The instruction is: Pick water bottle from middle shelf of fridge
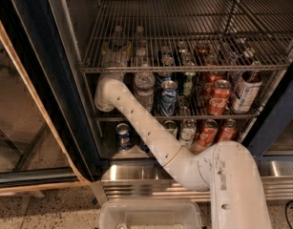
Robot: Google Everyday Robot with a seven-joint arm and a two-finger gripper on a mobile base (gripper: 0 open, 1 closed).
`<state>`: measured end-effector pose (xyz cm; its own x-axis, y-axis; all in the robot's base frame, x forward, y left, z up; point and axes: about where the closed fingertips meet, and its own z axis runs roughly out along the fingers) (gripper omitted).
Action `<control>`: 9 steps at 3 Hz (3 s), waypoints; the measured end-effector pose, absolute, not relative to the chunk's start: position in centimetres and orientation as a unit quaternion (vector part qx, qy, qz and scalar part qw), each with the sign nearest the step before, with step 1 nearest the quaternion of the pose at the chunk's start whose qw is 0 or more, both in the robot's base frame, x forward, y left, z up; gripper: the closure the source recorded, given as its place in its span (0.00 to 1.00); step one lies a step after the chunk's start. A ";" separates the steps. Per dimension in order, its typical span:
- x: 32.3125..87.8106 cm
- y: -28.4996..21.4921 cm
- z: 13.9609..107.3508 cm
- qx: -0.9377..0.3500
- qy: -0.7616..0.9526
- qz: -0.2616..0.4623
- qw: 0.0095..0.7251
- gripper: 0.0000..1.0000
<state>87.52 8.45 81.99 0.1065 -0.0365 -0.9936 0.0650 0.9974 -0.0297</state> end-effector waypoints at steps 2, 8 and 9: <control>88.3 8.4 82.4 0.001 0.669 -0.031 0.742 0.39; 91.5 8.0 81.5 -0.011 0.701 -0.025 0.713 0.41; 92.1 8.0 81.6 -0.012 0.699 -0.027 0.715 0.46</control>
Offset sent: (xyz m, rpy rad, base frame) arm 0.0104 0.0027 0.0058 -0.0113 0.0114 0.0333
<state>92.08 7.99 81.59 0.0218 -0.0557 -0.9982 0.0209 0.9983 -0.0553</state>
